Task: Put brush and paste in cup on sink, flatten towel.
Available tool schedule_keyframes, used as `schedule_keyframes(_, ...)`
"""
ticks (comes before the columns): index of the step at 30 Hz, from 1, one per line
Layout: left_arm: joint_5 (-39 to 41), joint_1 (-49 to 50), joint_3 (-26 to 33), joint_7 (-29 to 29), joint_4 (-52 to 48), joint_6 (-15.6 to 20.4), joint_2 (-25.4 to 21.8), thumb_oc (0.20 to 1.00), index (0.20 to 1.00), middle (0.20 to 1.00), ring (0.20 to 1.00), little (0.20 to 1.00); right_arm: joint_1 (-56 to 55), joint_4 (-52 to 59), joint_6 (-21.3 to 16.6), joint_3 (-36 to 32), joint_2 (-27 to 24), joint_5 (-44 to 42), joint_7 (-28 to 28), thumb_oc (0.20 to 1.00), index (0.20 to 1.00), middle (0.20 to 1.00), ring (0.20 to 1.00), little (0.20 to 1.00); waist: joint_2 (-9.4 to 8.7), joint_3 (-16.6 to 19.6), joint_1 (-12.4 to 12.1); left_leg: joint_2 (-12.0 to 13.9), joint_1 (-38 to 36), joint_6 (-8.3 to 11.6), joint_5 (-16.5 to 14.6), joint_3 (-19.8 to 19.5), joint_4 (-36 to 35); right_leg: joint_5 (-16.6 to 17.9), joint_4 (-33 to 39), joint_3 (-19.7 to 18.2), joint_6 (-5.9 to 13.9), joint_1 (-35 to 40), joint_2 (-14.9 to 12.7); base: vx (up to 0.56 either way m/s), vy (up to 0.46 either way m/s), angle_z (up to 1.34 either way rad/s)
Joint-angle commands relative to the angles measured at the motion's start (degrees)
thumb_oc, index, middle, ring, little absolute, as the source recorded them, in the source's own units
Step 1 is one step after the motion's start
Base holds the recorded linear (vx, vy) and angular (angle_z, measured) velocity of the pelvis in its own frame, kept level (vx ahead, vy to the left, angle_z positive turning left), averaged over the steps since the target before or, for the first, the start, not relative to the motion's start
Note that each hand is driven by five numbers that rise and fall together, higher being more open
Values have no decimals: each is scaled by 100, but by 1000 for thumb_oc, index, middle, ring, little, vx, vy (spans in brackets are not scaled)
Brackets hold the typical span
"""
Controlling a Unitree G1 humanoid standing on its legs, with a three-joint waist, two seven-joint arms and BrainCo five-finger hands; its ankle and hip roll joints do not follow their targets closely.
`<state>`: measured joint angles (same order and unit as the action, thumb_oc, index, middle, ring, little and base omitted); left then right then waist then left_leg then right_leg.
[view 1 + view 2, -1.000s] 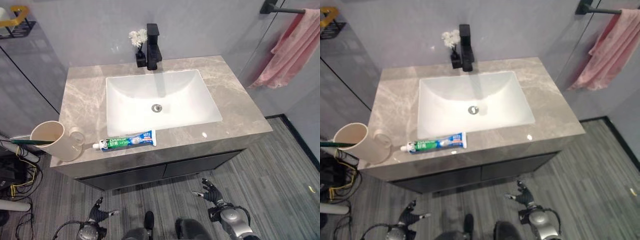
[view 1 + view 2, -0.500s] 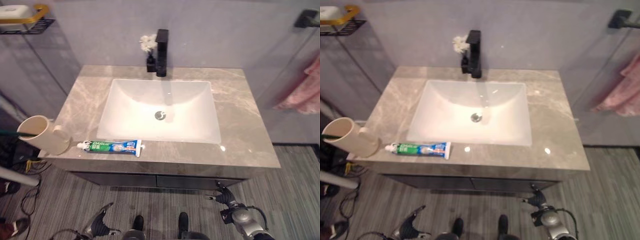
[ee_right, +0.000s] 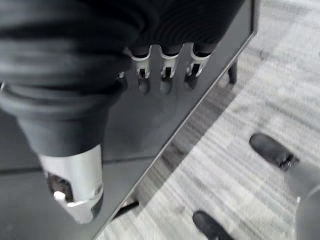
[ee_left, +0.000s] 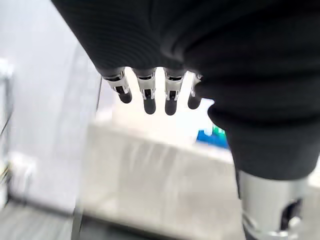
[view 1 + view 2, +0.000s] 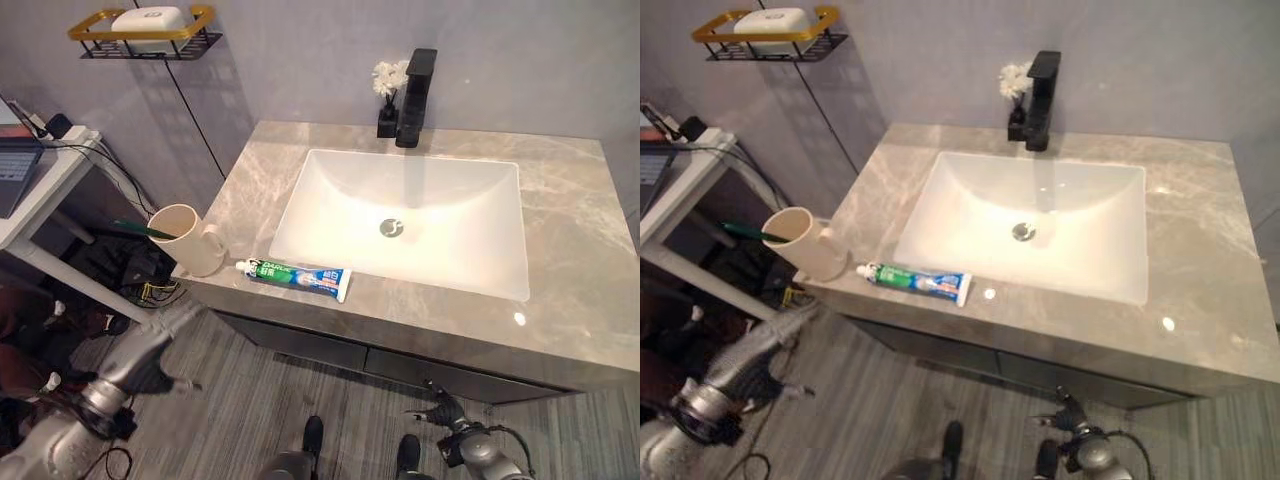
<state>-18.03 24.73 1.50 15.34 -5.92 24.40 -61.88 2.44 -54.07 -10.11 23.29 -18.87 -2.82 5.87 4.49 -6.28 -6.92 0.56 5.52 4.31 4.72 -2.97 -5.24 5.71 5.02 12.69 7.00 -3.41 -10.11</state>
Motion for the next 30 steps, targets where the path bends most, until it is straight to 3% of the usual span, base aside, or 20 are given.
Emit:
schedule_keyframes(1, 147, -165, 219, 295, -269, 162, -121, 1000, 1000, 1000, 1000, 1000, 385, 213, -97, 352, 75, 325, -73, 1000, 1000, 1000, 1000, 1000, -307, 140, 87, -202, -169, -41, -492, -33, 326, 270, -31, -280, 516, 73, -523, 10, 50, -14)
schedule_keyframes(8, 519, -598, 681, 314, -988, 215, 17, 1000, 1000, 1000, 1000, 1000, 280, 328, 61, 181, 110, 470, -98, 1000, 1000, 1000, 1000, 1000, -295, 159, 289, -278, -268, -131, -543, 260, 188, 484, -2, -722, 595, -213, -564, 1, 70, -22)
schedule_keyframes(15, 704, -588, 921, 157, -998, 162, 141, 1000, 1000, 1000, 1000, 1000, 96, 438, 128, 6, 93, 581, -93, 1000, 1000, 1000, 1000, 1000, -400, 82, 382, -291, -289, -181, -592, 600, 154, 680, -2, -1130, 697, -541, -509, -10, 25, -34)
schedule_keyframes(30, 484, -604, 567, -103, -397, 46, 242, 1000, 1000, 1000, 1000, 1000, 32, 760, 124, -94, -33, 690, -64, 1000, 1000, 1000, 1000, 1000, -573, -65, 489, -274, -145, -227, -775, 812, 436, 813, -2, -1343, 757, -756, -439, 4, 0, -11)
